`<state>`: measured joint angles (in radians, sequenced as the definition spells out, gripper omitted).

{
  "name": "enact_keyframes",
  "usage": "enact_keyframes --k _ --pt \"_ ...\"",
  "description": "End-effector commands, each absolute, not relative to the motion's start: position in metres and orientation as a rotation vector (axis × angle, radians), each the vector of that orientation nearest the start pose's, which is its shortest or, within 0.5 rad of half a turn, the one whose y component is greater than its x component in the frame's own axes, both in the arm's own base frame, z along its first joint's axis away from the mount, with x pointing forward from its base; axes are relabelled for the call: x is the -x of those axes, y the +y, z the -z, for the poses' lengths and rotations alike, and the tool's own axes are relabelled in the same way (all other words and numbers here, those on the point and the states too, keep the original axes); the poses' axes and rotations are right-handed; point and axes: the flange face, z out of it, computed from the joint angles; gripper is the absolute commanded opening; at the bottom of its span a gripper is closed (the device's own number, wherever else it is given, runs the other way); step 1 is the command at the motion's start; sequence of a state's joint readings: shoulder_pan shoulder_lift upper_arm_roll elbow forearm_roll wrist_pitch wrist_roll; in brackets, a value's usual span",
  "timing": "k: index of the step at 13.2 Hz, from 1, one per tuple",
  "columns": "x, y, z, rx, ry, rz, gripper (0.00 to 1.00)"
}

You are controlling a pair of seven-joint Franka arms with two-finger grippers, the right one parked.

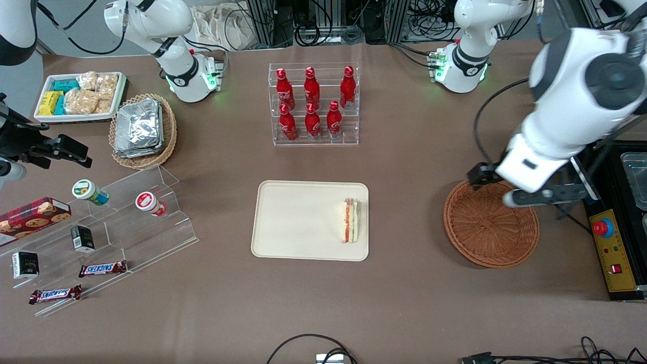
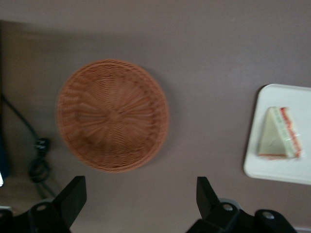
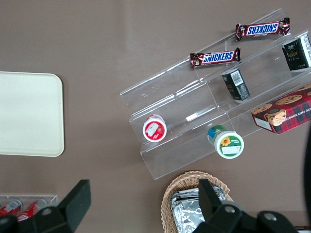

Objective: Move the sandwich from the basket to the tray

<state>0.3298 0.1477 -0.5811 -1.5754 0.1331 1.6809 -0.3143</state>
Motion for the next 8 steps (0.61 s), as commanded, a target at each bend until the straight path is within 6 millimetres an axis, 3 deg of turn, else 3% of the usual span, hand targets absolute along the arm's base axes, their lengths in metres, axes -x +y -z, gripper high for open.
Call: enact_keyframes --k 1,3,8 --pt "-0.560 -0.079 -0.573 3.059 0.000 -0.009 1.00" --pt "-0.559 -0.054 -0.579 3.077 -0.052 0.002 1.00" --pt "-0.562 -0.043 -0.583 3.108 -0.087 0.002 1.00"
